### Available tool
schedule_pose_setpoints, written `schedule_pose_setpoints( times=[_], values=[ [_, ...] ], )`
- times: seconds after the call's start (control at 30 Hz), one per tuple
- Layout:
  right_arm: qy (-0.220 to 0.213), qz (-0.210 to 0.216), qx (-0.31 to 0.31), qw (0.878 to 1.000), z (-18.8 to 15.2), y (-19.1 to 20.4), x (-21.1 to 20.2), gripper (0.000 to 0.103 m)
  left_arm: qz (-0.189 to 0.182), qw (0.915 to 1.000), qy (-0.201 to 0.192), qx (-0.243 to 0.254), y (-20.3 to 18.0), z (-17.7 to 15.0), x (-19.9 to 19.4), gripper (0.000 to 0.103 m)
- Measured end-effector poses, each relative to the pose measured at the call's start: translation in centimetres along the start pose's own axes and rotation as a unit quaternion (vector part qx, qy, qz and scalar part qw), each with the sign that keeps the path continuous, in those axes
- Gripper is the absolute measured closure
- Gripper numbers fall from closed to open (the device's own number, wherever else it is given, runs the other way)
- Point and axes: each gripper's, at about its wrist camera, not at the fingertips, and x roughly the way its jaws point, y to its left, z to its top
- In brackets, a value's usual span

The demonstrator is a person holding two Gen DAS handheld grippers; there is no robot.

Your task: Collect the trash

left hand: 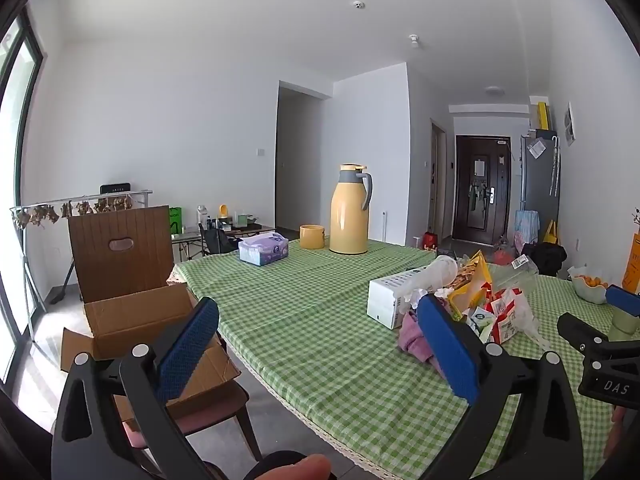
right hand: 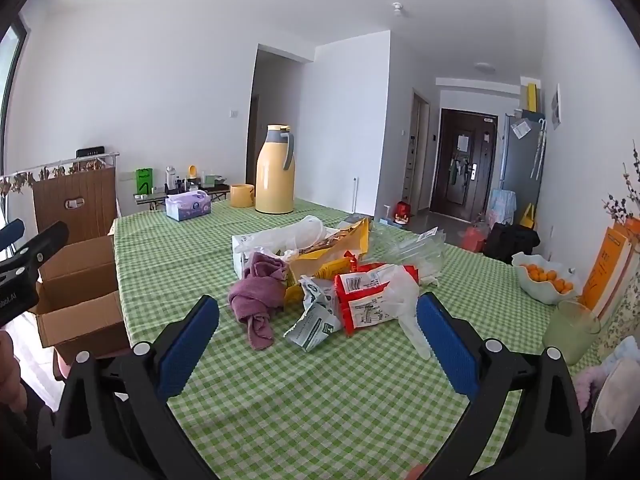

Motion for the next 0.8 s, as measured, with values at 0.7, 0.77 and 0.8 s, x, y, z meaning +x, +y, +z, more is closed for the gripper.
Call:
schedule_pose_setpoints(
  times=[0.7,0.77,0.8],
  values=[
    [-0.001,0.008,0.006,1.0,-0.2,0.0,0.3,0.008,0.003,0.9999,-0.008,0.009,-0.5,-1.1,0.2,0.007],
    [-0.002,0.007,0.008,1.0,-0.2,0.0,0.3,0.008,0.003,0.9999,-0.008,0.009,-0.5,-1.1,0.2,0.007],
    [-0.004,0.009,0.009,1.0,-0.3,0.0,0.3,0.008,0.003,0.9999,-0.009,0.01,-0.5,-1.1,0.2,0.007]
  ],
)
